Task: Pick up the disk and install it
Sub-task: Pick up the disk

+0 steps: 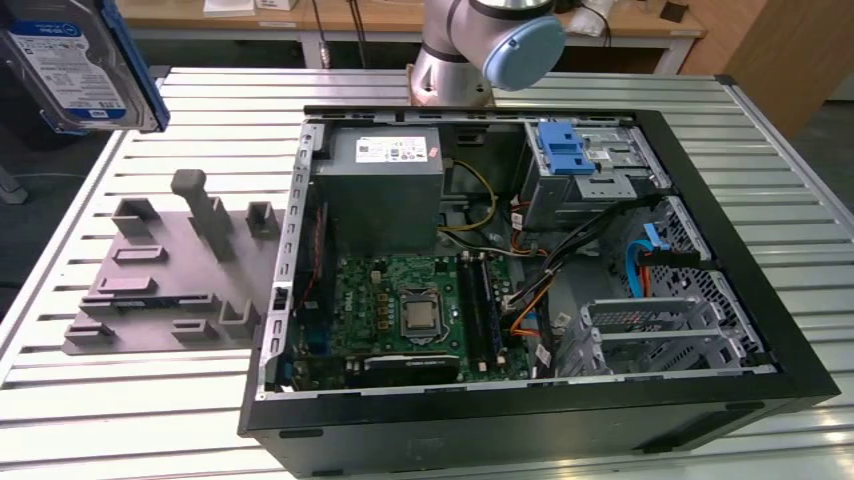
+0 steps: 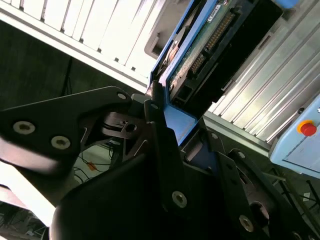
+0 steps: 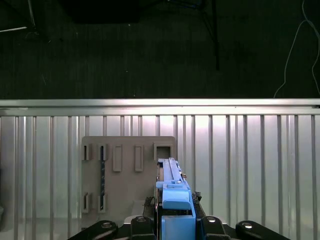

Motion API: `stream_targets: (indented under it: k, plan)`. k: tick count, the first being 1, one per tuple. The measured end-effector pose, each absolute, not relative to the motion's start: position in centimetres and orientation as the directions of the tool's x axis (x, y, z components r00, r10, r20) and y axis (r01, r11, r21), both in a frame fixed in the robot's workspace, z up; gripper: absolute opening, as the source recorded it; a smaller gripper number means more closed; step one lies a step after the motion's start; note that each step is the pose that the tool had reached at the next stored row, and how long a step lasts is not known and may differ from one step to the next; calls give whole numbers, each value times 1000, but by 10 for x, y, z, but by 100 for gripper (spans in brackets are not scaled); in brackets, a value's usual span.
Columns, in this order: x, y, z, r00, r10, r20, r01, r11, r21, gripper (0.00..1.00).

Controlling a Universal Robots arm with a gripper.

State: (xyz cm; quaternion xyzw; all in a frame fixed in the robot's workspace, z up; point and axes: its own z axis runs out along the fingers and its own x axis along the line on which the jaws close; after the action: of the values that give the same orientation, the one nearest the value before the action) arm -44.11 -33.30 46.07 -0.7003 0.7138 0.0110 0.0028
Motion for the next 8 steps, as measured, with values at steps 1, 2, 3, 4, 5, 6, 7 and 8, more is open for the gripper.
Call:
stream_targets:
  k: [1, 2, 3, 4, 5, 6, 7, 8]
  plan:
    - [-441, -333, 461, -19, -1000, -19, -1000, 19, 12, 36]
    - [-441, -333, 461, -19, -1000, -20, -1000, 19, 12, 36]
    - [-441, -333, 461, -19, -1000, -20, -1000, 19, 12, 36]
    - [-441, -333, 462, -19, -1000, -19, -1000, 19, 12, 36]
    - [-441, -333, 462, -19, -1000, -20, -1000, 19, 12, 36]
    - [-441, -333, 462, -19, -1000, -19, -1000, 19, 12, 36]
    - [-441, -333, 462, -19, -1000, -19, -1000, 19, 12, 36]
    - [-440, -333, 462, -19, -1000, -19, -1000, 19, 12, 36]
